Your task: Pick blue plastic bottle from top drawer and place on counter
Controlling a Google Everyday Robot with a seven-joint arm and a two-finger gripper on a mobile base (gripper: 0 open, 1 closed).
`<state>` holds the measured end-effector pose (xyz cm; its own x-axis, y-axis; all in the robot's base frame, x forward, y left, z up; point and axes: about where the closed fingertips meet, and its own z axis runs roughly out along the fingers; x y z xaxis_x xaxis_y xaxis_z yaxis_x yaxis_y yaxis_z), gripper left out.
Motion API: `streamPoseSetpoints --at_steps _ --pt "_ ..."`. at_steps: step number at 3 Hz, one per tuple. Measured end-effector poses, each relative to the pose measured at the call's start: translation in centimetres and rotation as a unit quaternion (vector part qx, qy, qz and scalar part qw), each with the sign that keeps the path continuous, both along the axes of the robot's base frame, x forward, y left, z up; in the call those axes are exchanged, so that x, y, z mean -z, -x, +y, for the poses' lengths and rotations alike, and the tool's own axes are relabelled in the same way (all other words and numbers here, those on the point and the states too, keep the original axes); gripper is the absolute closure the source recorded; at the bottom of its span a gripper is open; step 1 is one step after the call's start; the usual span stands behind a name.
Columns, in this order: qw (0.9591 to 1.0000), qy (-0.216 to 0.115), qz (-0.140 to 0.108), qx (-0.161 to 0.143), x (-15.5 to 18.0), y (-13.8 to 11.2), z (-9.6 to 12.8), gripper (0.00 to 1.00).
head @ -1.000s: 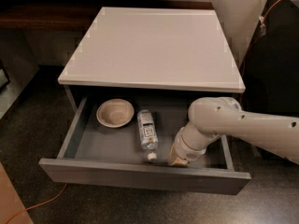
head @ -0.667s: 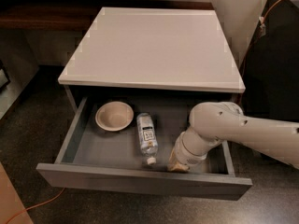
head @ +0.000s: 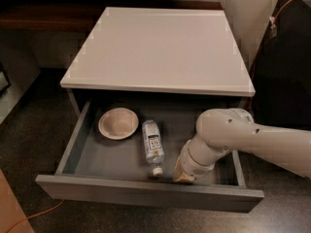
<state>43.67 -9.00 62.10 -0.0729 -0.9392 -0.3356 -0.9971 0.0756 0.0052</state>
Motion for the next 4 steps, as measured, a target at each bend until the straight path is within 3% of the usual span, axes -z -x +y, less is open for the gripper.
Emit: streamPoseSetpoints --at_steps 3,4 --pt "0.9984 0.024 -0.015 -0.048 -7.5 2.4 5.5 1.0" --pt "0.9984 0.029 -0.01 -0.048 -9.5 2.5 7.2 0.84"
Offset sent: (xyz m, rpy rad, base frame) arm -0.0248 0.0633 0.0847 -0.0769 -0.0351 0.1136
